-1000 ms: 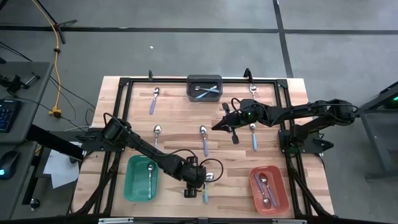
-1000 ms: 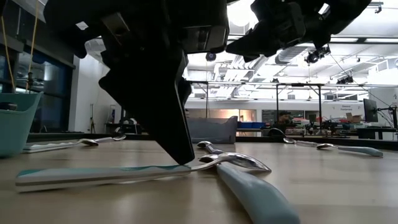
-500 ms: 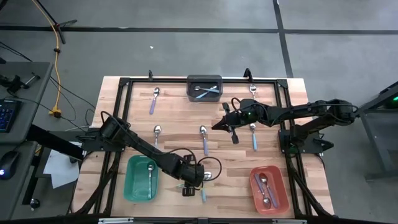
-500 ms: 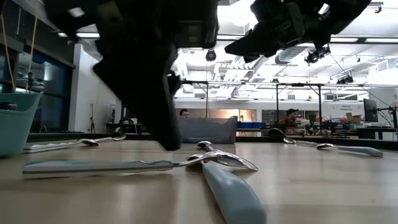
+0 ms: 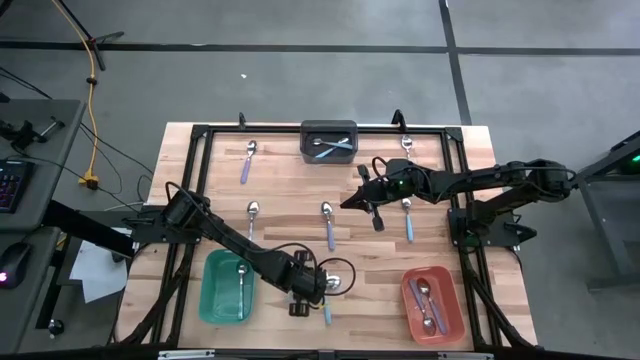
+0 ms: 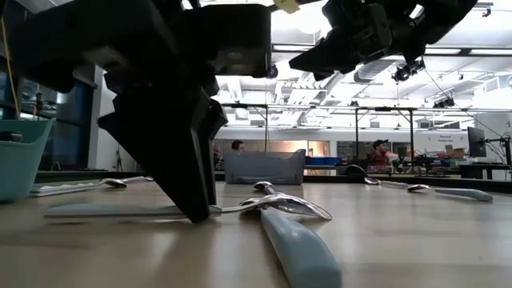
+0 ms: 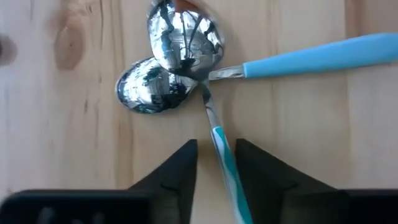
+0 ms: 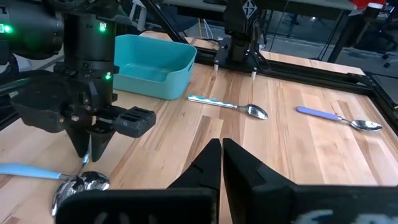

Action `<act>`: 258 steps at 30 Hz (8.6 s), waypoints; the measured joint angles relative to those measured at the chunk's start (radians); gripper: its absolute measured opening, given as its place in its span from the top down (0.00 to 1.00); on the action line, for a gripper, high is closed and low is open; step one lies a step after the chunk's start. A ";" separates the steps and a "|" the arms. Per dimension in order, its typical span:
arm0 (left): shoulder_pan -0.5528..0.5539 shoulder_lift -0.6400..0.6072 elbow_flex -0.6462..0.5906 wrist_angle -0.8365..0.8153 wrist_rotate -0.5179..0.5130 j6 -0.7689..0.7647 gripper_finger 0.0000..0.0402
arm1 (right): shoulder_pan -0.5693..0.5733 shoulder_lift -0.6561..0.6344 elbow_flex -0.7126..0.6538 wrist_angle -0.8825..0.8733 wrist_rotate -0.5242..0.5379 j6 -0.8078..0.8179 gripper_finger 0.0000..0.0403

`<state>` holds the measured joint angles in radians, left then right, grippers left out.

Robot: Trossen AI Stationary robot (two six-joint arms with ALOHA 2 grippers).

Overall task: Sort silverware by color (type)
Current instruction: Put the white and blue spoon into the blue bin, then put the blue spoon into the black bin

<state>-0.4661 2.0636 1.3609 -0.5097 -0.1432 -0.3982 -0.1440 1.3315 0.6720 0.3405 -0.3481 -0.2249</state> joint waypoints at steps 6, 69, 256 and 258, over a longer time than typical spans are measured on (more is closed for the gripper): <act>0.000 -0.002 0.000 -0.022 -0.020 0.063 0.97 | 0.000 0.000 0.000 0.000 0.000 0.000 1.00; -0.549 -0.608 -0.418 -0.529 -0.251 -1.556 0.99 | -0.020 0.000 0.000 -0.023 0.001 -0.011 1.00; 0.817 -0.654 -1.174 1.390 0.132 0.432 1.00 | 0.108 -0.066 -0.188 -0.975 0.557 1.454 0.97; 0.817 -0.657 -1.180 1.391 0.132 0.432 1.00 | 0.107 -0.060 -0.154 -1.025 0.580 1.417 0.99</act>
<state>0.3508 1.4071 0.1814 0.8810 -0.0113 0.0338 -0.0372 1.2714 0.5183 -0.6842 0.2317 1.1923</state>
